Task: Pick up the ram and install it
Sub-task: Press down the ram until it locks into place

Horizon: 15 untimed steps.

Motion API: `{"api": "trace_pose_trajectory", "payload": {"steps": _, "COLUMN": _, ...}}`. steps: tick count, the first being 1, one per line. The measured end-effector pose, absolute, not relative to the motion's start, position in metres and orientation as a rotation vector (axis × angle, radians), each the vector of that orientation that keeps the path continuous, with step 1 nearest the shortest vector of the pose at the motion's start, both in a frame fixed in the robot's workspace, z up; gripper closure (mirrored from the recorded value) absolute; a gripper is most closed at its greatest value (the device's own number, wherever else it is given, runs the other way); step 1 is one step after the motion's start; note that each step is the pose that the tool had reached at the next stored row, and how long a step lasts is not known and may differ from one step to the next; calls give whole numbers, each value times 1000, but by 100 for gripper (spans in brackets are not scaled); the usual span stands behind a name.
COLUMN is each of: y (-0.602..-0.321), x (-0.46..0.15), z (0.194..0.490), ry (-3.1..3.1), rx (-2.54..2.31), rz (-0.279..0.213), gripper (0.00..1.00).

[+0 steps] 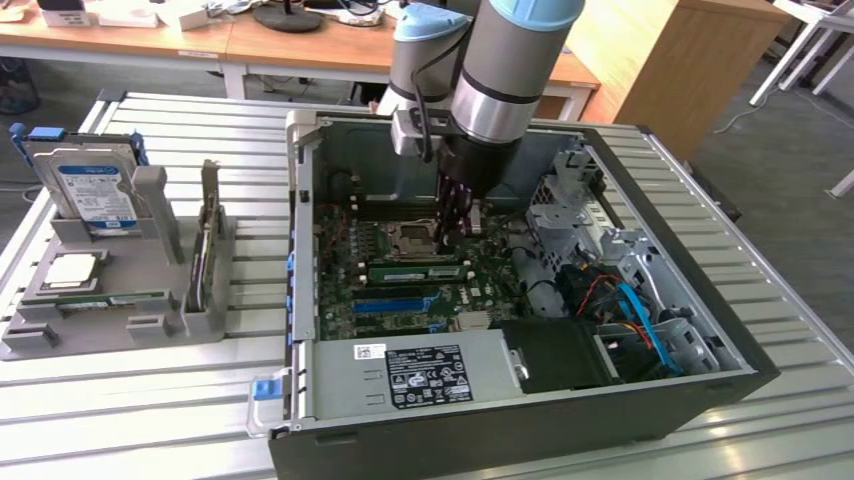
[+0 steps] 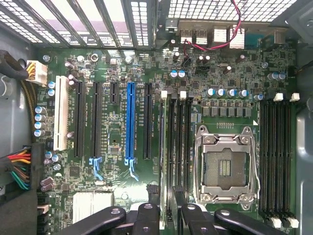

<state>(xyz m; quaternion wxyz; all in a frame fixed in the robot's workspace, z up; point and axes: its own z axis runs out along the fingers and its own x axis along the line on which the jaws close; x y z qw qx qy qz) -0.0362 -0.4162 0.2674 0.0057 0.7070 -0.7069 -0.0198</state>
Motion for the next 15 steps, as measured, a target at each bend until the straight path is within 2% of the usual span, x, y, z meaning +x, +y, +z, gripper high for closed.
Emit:
{"api": "trace_pose_trajectory", "payload": {"steps": 8, "y": -416, "x": -36, "z": 267, "ry": -2213, "rx": 2213, "rz": -62, "gripper": 75}}
{"api": "trace_pose_trajectory", "payload": {"steps": 9, "y": -416, "x": -36, "z": 267, "ry": -2213, "rx": 2213, "rz": -62, "gripper": 76}}
{"api": "trace_pose_trajectory", "payload": {"steps": 10, "y": -416, "x": -36, "z": 267, "ry": -2213, "rx": 2213, "rz": -62, "gripper": 83}}
{"api": "trace_pose_trajectory", "payload": {"steps": 11, "y": -416, "x": -36, "z": 267, "ry": -2213, "rx": 2213, "rz": -62, "gripper": 83}}
{"api": "trace_pose_trajectory", "payload": {"steps": 12, "y": -416, "x": -36, "z": 267, "ry": -2213, "rx": 2213, "rz": -62, "gripper": 89}}
{"api": "trace_pose_trajectory", "payload": {"steps": 15, "y": -416, "x": -36, "z": 267, "ry": -2213, "rx": 2213, "rz": -62, "gripper": 89}}
